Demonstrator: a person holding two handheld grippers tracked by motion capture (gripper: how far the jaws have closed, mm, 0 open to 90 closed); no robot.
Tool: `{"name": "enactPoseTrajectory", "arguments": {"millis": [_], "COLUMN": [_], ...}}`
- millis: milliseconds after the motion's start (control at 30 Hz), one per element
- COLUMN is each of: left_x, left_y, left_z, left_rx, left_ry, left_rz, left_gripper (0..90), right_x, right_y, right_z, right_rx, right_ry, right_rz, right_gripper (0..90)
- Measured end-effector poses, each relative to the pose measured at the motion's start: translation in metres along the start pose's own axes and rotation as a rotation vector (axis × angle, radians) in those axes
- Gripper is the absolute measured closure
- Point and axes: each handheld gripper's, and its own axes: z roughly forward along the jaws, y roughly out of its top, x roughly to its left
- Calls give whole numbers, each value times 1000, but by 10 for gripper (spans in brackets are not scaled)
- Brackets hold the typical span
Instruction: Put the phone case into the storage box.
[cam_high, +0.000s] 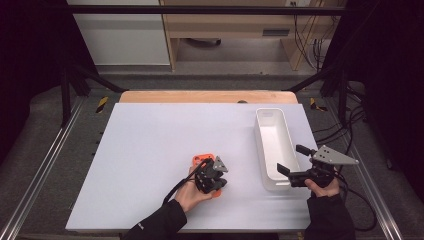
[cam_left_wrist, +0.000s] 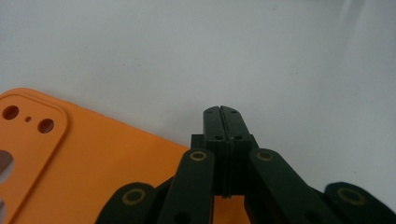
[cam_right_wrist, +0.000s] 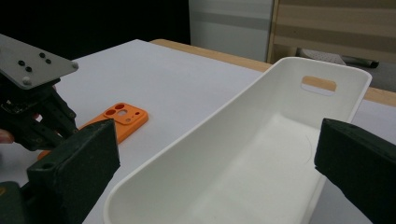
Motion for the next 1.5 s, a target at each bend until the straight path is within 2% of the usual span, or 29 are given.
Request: {"name": "enactPoseTrajectory", "arguments": {"millis": [333, 700, 1300, 1500], "left_x": [0, -2, 0, 2], "left_y": [-3, -7, -19, -23], "left_z": [-3, -9, -19, -24], "left_rx": [11, 43, 62, 70], "left_ry": [-5, 4, -2, 3], "left_rz": [-2, 42, 69, 67], "left_gripper": [900, 900, 900, 900], "right_x": [0, 0, 0, 0], "right_y": [0, 1, 0, 1], "right_z": [0, 0, 0, 0], "right_rx": [0, -1, 0, 0], "right_ry": [-1, 0, 1, 1], "right_rz": [-2, -2, -7, -7], "right_gripper": [5, 4, 5, 5]}}
